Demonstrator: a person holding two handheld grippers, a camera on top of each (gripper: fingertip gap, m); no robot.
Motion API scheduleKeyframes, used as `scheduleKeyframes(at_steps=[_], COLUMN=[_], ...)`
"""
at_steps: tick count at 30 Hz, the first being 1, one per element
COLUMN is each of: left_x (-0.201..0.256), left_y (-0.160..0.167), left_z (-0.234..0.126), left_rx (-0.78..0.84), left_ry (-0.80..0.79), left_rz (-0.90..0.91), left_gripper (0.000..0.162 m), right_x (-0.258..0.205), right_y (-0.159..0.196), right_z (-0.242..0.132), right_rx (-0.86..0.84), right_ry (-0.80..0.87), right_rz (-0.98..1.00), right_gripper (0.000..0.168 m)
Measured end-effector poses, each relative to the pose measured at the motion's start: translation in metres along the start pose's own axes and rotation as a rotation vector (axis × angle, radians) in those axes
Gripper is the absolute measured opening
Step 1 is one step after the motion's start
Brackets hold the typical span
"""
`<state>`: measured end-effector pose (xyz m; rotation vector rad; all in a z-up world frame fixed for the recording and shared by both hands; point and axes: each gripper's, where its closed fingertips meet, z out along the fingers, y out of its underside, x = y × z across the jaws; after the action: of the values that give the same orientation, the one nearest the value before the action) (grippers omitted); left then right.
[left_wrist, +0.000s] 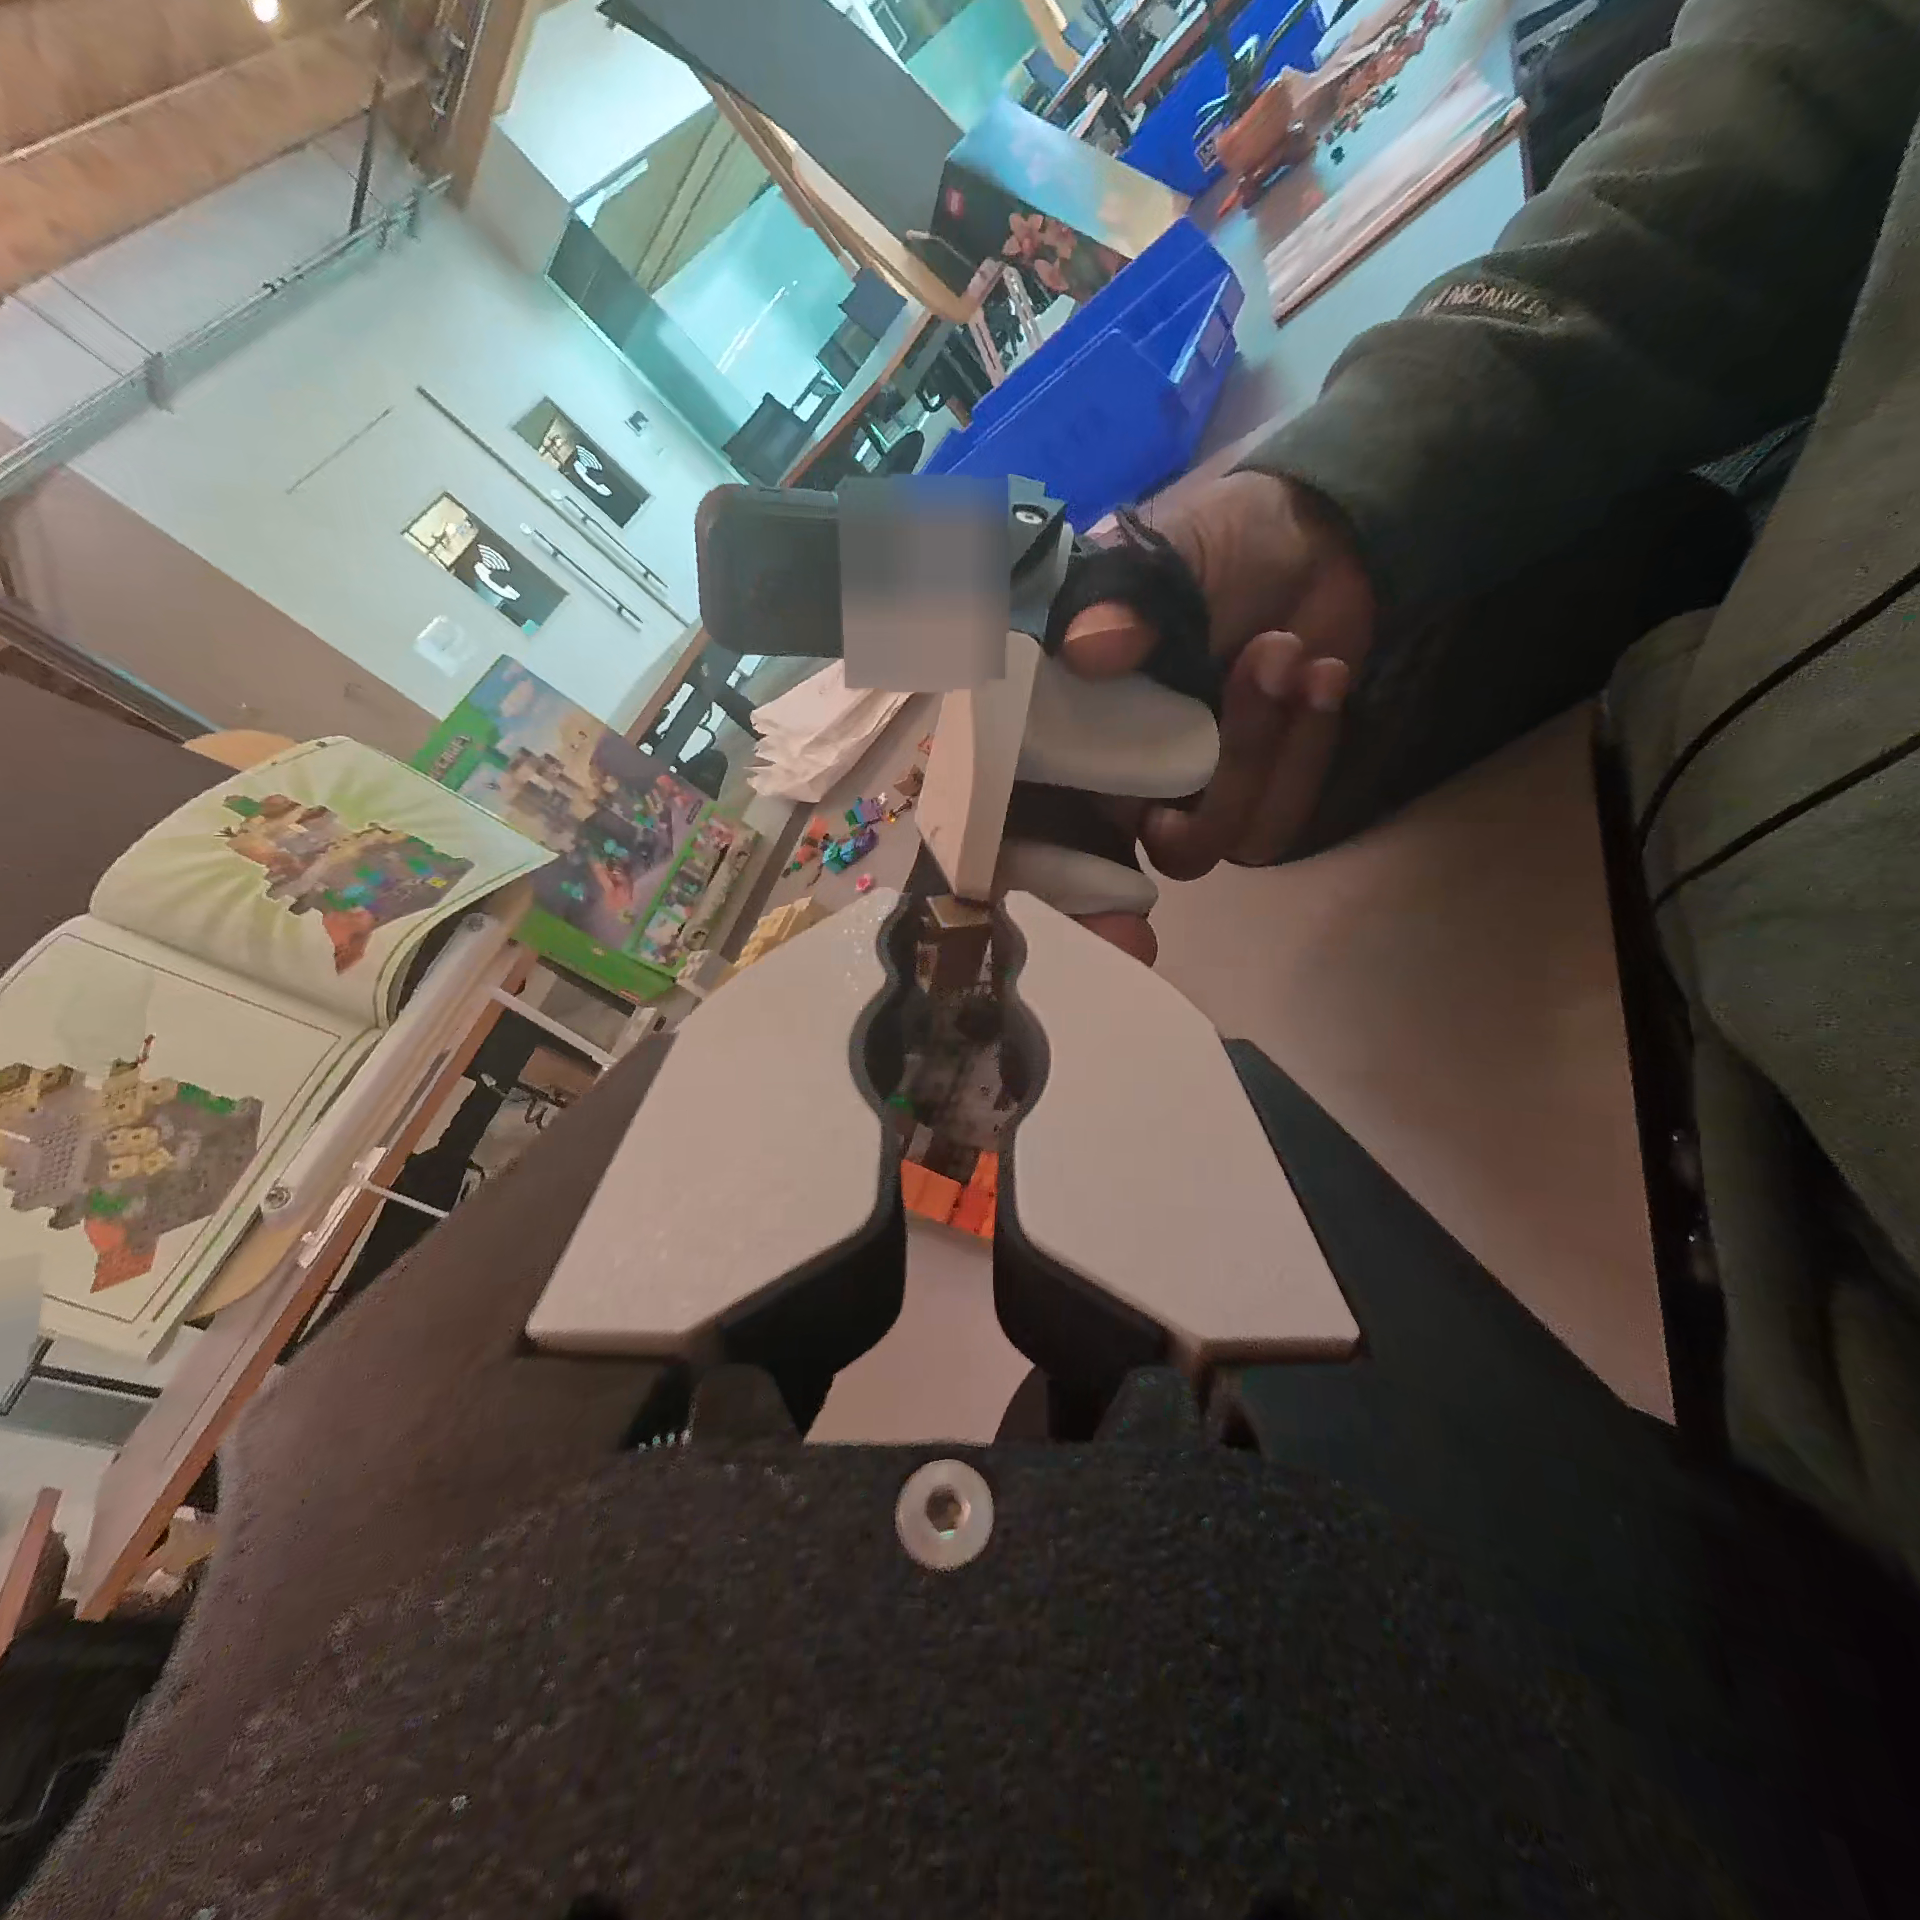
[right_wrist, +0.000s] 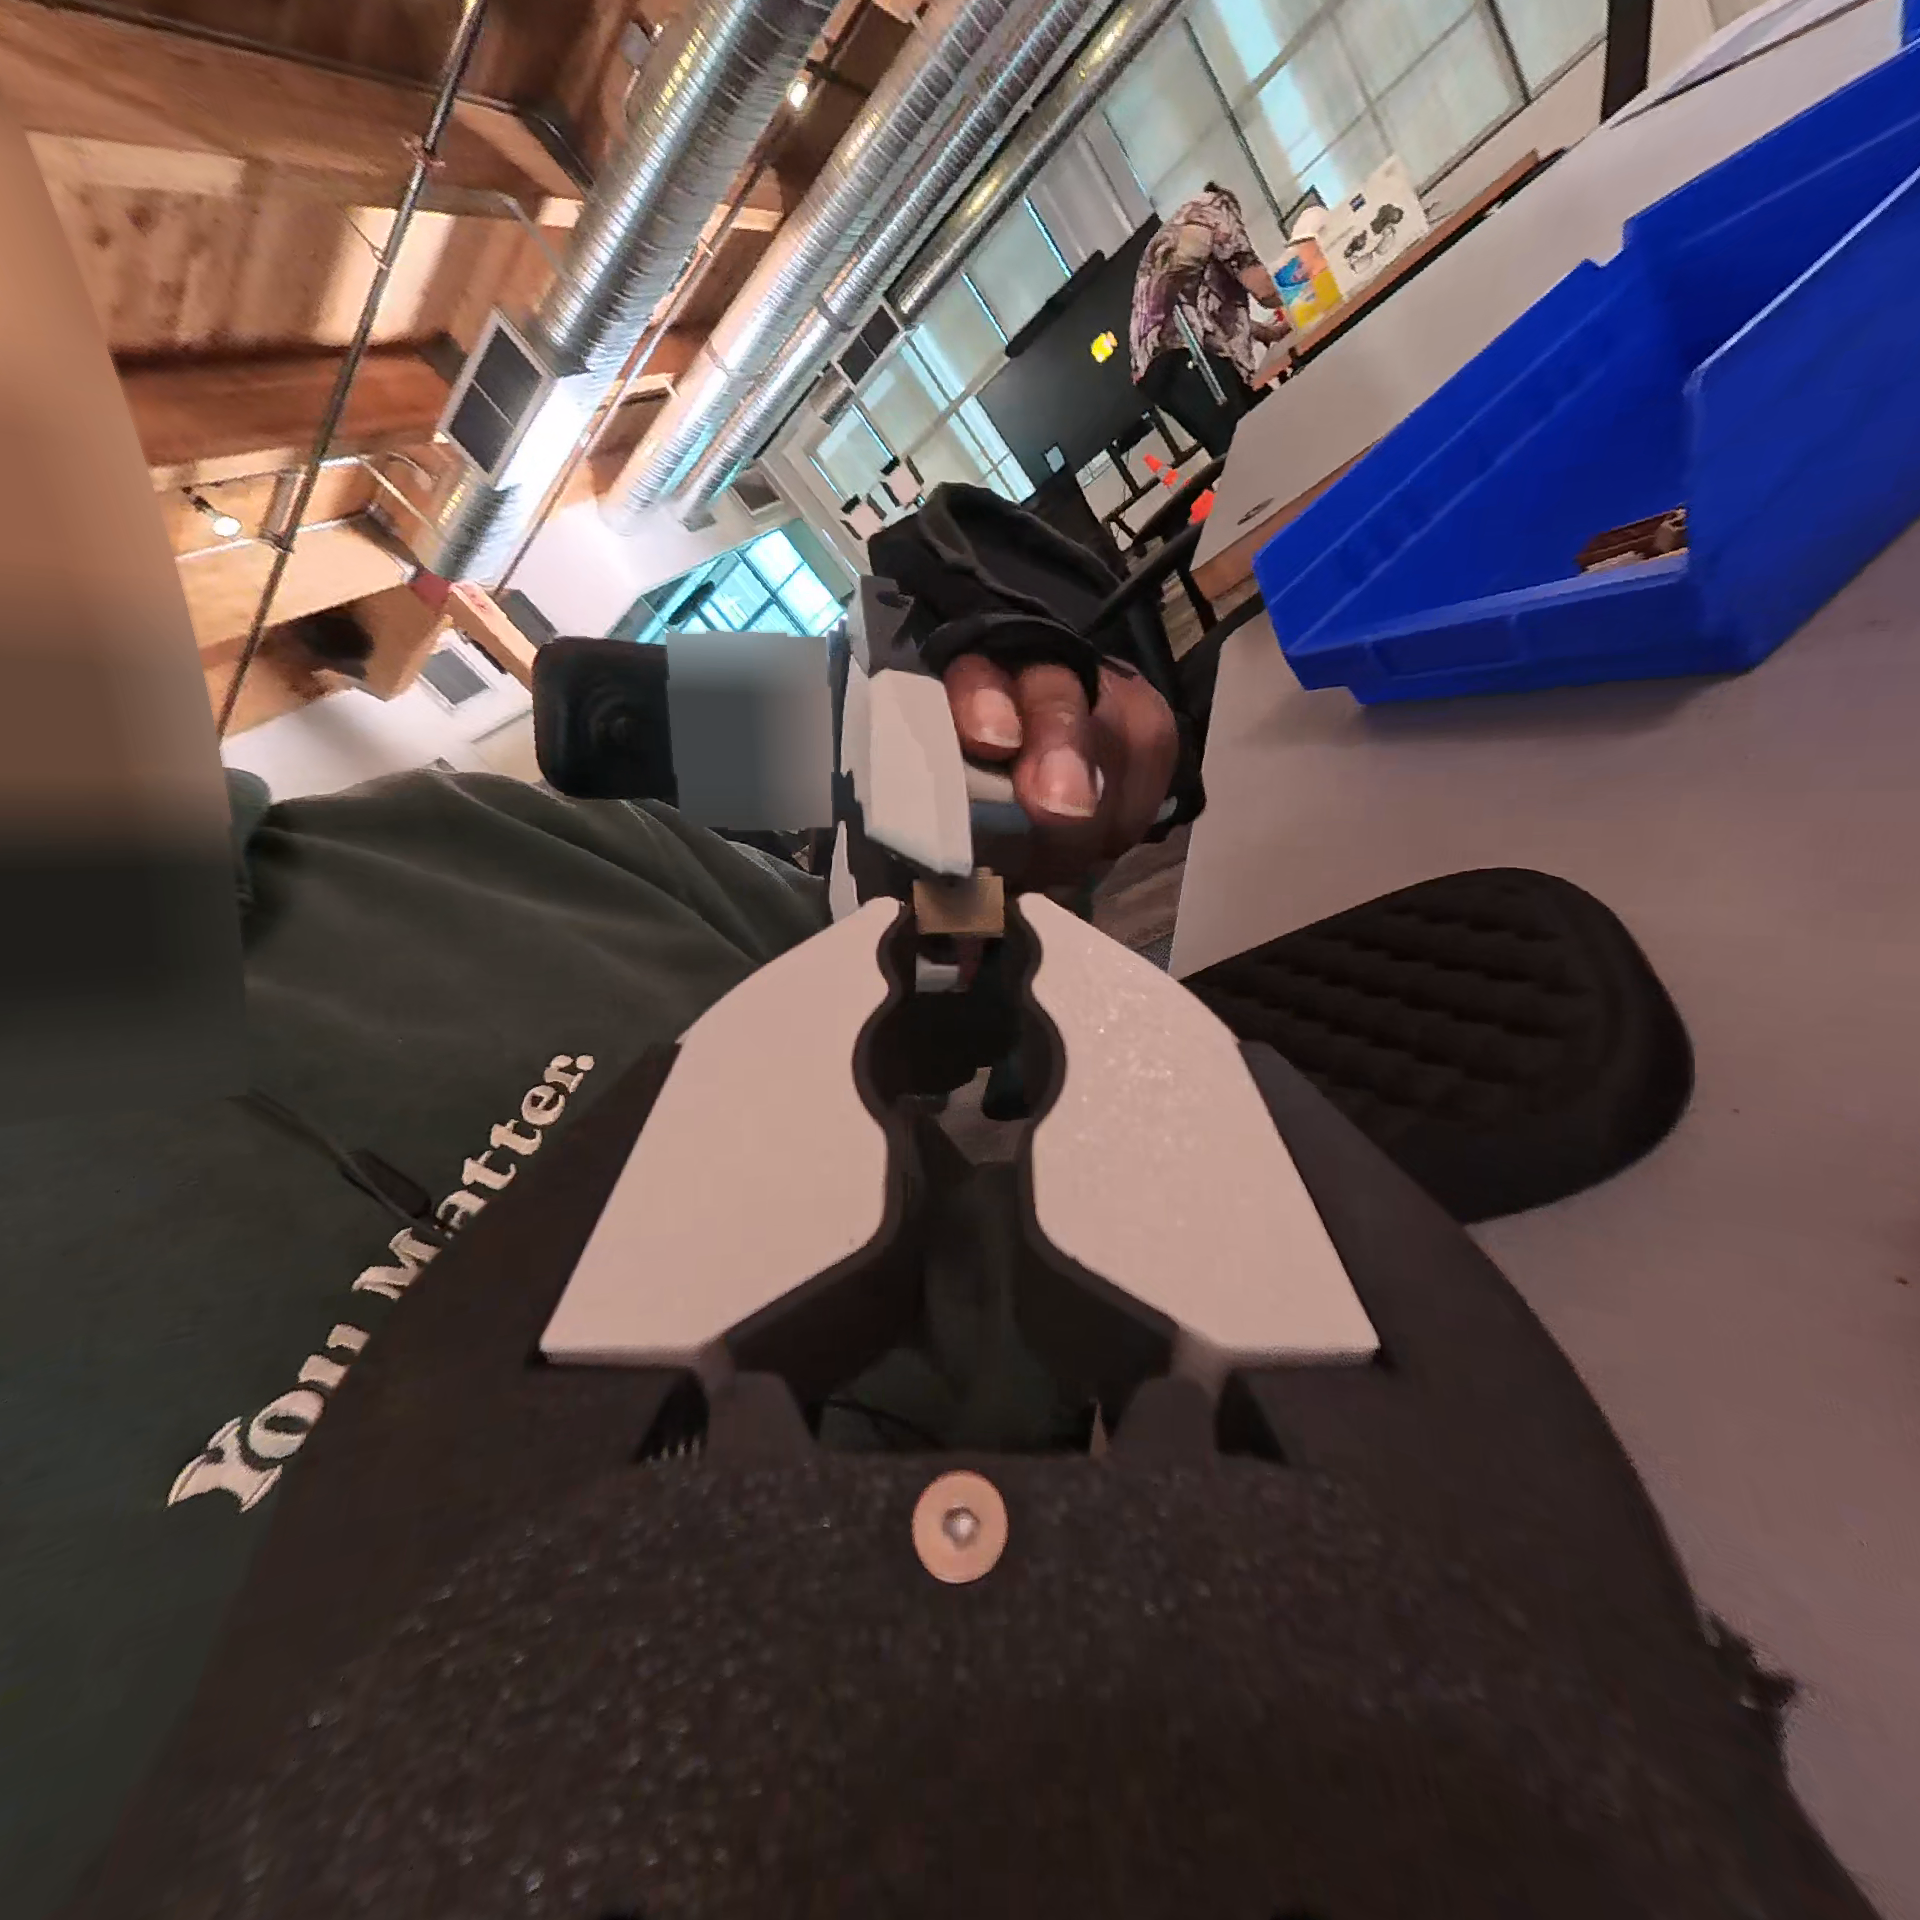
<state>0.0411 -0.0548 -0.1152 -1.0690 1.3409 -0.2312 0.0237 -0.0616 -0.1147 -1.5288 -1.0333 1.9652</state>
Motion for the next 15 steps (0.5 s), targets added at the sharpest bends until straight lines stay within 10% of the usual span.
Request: scheduleKeyframes(at_steps=[6, 15], left_x=[-0.045, -0.154], left_y=[0.032, 0.191], left_z=[-0.029, -0.148], left_rx=[-0.156, -0.747], left_ry=[-0.117, -0.426], left_rz=[-0.032, -0.370], left_gripper=[0.013, 0.013], right_x=[0.016, 0.033], right_y=[-0.004, 0.013], right_z=[-0.015, -0.040], right_rx=[-0.019, -0.106], right_ry=[0.141, 0.321], right_rz=[-0.083, -0.220], right_gripper=[0.024, 0.024])
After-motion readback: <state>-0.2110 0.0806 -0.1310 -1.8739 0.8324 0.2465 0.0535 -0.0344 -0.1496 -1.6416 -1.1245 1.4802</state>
